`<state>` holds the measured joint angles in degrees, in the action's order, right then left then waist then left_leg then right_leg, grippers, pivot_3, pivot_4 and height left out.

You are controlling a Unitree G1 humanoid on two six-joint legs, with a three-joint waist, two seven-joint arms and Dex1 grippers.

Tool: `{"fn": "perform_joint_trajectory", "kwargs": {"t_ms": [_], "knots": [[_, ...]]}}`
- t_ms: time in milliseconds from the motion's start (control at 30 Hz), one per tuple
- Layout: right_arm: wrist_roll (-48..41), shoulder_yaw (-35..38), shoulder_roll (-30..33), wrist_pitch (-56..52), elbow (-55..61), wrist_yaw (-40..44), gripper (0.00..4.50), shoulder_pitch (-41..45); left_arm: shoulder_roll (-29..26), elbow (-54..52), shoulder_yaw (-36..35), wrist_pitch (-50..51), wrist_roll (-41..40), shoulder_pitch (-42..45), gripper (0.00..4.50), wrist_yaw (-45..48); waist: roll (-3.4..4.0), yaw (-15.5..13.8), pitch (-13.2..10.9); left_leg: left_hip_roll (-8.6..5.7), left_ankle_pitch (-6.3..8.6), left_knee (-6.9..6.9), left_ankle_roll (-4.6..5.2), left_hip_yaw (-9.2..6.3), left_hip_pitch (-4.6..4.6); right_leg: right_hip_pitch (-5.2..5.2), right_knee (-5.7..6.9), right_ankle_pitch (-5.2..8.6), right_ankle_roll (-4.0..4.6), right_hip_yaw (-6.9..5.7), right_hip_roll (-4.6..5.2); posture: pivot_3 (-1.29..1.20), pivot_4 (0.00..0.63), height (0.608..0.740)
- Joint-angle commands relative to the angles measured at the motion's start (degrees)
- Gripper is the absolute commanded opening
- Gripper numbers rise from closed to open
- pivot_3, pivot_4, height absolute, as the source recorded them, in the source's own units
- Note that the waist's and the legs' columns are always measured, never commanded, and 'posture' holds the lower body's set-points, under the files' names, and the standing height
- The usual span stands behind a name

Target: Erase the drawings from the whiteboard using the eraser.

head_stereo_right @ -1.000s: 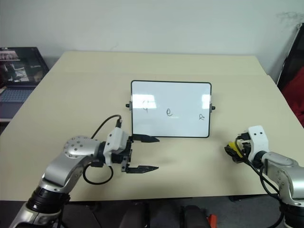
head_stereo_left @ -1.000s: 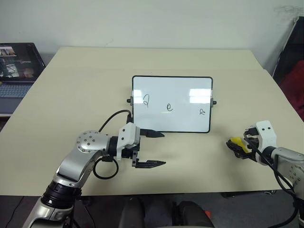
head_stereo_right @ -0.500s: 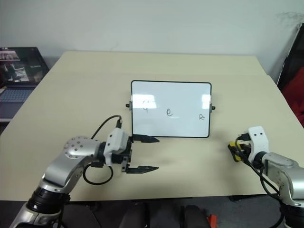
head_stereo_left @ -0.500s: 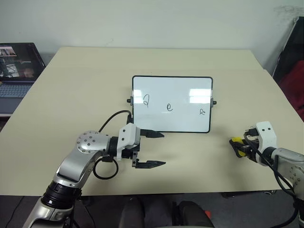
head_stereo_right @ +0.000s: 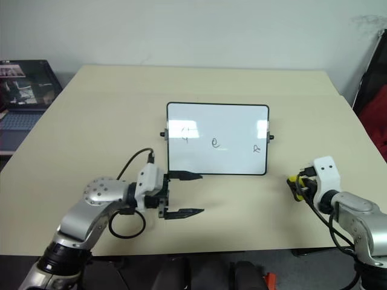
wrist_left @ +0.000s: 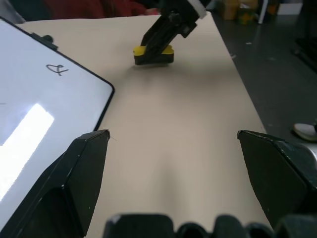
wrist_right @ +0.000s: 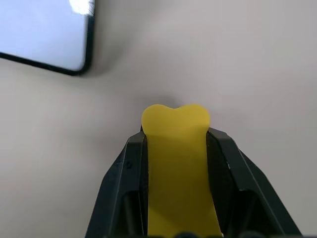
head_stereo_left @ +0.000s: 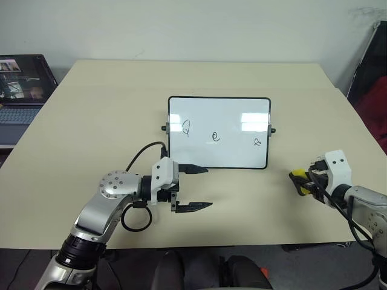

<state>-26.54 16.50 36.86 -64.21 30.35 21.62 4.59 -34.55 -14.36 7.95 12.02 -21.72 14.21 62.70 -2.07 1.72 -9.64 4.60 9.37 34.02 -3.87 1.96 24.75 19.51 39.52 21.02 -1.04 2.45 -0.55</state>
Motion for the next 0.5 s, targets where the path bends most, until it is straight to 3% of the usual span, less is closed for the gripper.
{"fn": "perform_joint_trajectory", "kwargs": {"t_ms": [33,200,500], "knots": [[-0.32,-0.41,-0.69,3.84,6.98,-0.23,1.26,0.76,1.19,1.46,-6.42,-1.58,-0.01,0.18,4.5,-6.33,0.0,0.08,0.0,0.0,0.0,0.0,0.0,0.0,0.0,0.01,0.03,0.0,0.0,0.0,0.0,0.0,0.15,0.74],[-2.91,-2.36,-5.86,3.35,11.72,-1.79,1.26,1.67,0.94,-3.32,-9.31,3.11,-1.25,-1.33,4.5,-11.46,0.0,0.08,0.0,0.02,0.0,0.01,0.0,-0.02,0.0,0.01,0.04,0.0,0.0,0.01,-0.02,0.0,0.15,0.74],[-0.68,-8.49,-2.99,6.6,9.51,0.17,1.26,5.21,-0.05,-8.19,-13.02,8.98,-0.8,-3.58,4.5,-19.25,0.0,-0.02,0.0,0.02,0.0,0.03,-0.01,-0.03,-0.01,0.02,0.14,0.0,-0.02,-0.03,0.02,0.0,0.15,0.74]]}}
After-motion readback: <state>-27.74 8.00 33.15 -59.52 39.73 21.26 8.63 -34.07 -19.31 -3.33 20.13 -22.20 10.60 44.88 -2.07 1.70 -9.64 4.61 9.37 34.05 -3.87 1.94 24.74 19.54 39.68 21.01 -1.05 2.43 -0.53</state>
